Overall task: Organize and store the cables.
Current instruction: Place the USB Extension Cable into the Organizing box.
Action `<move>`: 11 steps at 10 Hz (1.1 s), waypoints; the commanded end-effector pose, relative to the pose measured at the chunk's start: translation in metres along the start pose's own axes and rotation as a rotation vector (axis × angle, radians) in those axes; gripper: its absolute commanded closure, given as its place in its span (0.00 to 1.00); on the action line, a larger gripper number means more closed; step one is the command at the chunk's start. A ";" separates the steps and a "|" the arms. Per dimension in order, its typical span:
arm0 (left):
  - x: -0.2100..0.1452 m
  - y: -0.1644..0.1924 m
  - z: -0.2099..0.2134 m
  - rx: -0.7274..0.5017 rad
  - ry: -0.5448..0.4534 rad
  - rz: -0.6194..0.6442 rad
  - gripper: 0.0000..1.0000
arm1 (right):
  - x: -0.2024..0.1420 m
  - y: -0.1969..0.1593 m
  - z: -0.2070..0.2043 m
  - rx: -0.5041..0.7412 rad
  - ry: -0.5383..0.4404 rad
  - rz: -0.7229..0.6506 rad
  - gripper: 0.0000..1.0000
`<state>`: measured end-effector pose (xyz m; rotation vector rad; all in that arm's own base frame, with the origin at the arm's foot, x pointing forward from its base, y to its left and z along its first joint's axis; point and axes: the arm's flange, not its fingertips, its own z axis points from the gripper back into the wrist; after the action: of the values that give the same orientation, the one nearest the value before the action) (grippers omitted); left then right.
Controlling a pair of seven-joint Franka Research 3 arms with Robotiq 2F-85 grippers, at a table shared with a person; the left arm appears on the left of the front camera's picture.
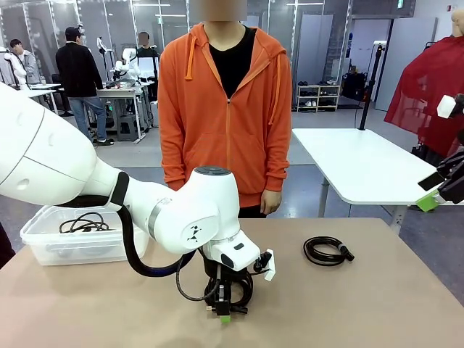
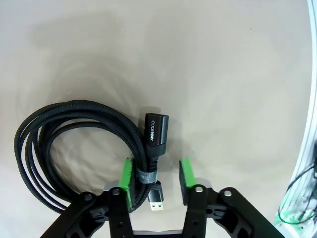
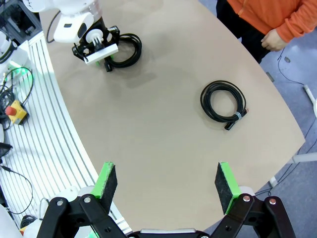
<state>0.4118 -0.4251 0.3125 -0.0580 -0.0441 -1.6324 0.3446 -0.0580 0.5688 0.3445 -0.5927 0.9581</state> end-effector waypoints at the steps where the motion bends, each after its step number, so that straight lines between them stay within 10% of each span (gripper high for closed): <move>1: 0.003 0.003 -0.001 0.007 -0.017 0.008 1.00 | 0.001 0.001 0.001 -0.005 -0.005 -0.005 0.00; 6: -0.001 0.007 0.003 -0.004 -0.027 0.008 1.00 | 0.001 0.001 0.001 -0.005 -0.005 -0.005 0.00; 11: -0.023 0.030 0.101 -0.037 -0.079 -0.071 1.00 | 0.001 0.001 0.001 -0.005 -0.005 -0.005 0.00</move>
<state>0.4424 -0.4070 0.3879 -0.1482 -0.0694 -1.6859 0.3446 -0.0580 0.5689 0.3443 -0.5927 0.9580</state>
